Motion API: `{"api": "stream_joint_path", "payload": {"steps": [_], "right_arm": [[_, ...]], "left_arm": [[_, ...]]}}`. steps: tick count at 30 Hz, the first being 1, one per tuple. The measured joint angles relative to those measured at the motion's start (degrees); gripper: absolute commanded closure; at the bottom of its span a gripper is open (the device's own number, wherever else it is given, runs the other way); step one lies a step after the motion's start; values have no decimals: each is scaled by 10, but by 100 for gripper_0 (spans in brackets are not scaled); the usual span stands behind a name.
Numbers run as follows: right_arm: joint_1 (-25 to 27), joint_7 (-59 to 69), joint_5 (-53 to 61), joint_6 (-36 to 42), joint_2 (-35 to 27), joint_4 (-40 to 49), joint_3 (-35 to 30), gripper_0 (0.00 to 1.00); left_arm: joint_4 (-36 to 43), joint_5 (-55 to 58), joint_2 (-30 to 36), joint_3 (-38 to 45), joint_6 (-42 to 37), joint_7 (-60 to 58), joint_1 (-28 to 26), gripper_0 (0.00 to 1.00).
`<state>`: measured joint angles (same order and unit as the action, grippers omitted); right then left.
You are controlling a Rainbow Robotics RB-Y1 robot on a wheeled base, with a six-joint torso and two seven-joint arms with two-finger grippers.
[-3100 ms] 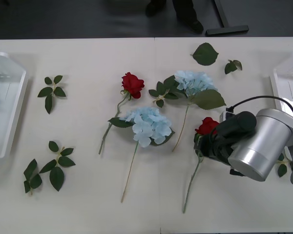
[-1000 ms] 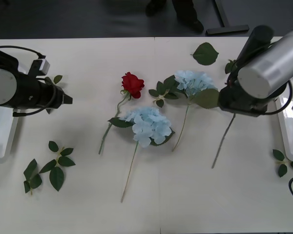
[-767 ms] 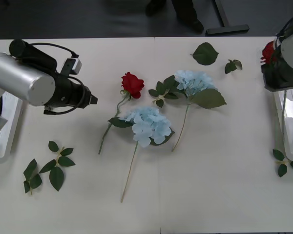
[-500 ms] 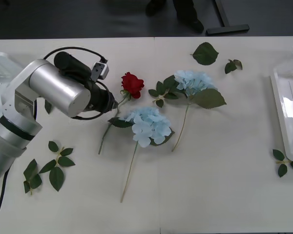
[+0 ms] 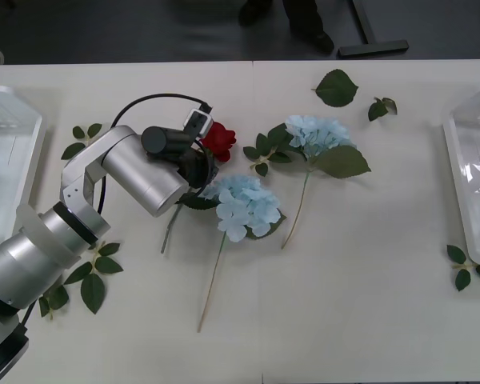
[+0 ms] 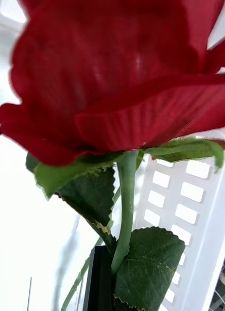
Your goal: Place the red flowers into the right box and the blue flowers into the left box. If a person shows an open palm, hand one flower to the person first, then continue sorting.
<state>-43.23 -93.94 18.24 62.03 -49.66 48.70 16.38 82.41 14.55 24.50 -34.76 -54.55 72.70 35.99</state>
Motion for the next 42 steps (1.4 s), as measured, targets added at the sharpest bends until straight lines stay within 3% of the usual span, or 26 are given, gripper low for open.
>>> {"api": "stream_joint_path", "payload": {"steps": [5,9,12,14,18,22,30,34,38,39,40,42], "right_arm": [[0,0,3,-6,9,-24,8,100],[-1,0,44,-13,10,-33,36,48],[-1,0,58,-13,10,-34,41,23],[-2,0,72,-9,10,-34,37,13],[-3,0,110,8,10,-33,12,2],[-4,0,138,52,10,-20,-24,0],[-4,-1,274,243,10,112,-118,0],[-4,21,317,298,10,187,-121,0],[-4,157,329,314,16,263,-91,0],[-4,198,329,314,18,280,-77,0],[-4,234,329,314,20,299,-58,0],[-4,279,327,309,27,330,-16,0]], "left_arm": [[-45,-2,-6,-14,45,0,5,0],[-71,-1,-17,-19,57,0,8,0],[-81,6,-24,-19,57,0,10,0],[-82,30,-24,-19,57,0,13,0],[-83,67,-24,-19,58,0,14,0],[-84,84,-24,-19,59,0,16,0],[-89,90,-24,-19,62,0,21,0],[-90,94,-24,-19,63,0,21,0],[-91,100,-23,-19,64,0,23,0],[-91,102,-23,-19,64,0,23,8],[-91,104,-23,-19,64,0,24,29],[-92,107,-23,-19,64,0,24,47]]}}
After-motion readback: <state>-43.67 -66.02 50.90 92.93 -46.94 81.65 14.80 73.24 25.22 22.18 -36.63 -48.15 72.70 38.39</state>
